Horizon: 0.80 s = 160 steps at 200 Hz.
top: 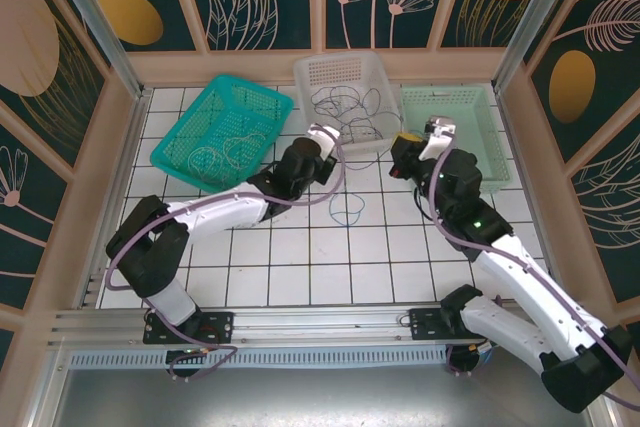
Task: Untangle the cables
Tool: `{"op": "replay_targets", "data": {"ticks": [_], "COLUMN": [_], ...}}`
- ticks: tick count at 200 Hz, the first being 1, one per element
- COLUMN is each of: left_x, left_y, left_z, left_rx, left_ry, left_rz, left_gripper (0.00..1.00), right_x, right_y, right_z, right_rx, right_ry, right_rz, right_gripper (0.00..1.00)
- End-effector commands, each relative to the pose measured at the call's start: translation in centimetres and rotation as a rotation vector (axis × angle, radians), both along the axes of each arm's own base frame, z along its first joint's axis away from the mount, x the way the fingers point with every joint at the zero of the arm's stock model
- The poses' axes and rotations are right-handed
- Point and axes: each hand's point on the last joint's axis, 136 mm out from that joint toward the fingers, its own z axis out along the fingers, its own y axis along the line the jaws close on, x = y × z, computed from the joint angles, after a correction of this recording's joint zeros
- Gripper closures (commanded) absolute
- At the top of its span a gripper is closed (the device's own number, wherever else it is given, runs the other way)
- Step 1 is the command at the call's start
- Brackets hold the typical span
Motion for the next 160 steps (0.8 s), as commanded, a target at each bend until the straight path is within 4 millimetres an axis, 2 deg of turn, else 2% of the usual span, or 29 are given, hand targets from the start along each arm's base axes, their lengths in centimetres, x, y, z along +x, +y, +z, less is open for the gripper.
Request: {"op": "replay_targets", "data": {"ticks": [1,13,39,43,57,105,112,132,151,160], "left_x": [-0.3,-0.4,-0.4,-0.4,-0.6,-1.5,-1.6,-1.9,-2.2,-2.3], "left_y": [0.4,0.3,0.8,0.9,1.1,0.0,-0.1,-0.3,-0.5,-0.6], "left_z": [1.5,1.3,1.2,1.2,1.3,1.8,2.0,2.7,3.0,3.0], "left_rx": [0.212,0.259,0.301,0.308,0.33,0.268,0.256,0.232,0.211,0.205], "left_ry": [-0.118,-0.135,-0.156,-0.162,-0.18,-0.166,-0.164,-0.161,-0.151,-0.141], "left_rz": [0.045,0.052,0.088,0.094,0.1,0.033,0.027,0.014,-0.001,-0.012], "left_gripper": [1.0,1.0,1.0,1.0,1.0,1.0,1.0,1.0,1.0,1.0], "right_x": [0.2,0.3,0.2,0.6,0.7,1.1,1.2,1.7,1.9,1.9], "right_y": [0.3,0.4,-0.3,-1.3,-2.1,-1.9,-1.8,-2.3,-2.8,-3.0], "right_z": [-5.3,-6.0,-5.3,-5.4,-5.7,-10.3,-10.7,-11.8,-12.4,-12.6], "right_rx": [-0.094,-0.104,-0.099,-0.101,-0.117,-0.221,-0.23,-0.267,-0.296,-0.309], "right_ry": [0.135,0.148,0.099,0.098,0.105,0.25,0.26,0.283,0.298,0.302], "right_rz": [0.019,0.02,-0.008,-0.042,-0.072,-0.048,-0.047,-0.072,-0.105,-0.108], "right_gripper": [1.0,1.0,1.0,1.0,1.0,0.98,0.93,0.71,0.45,0.39]}}
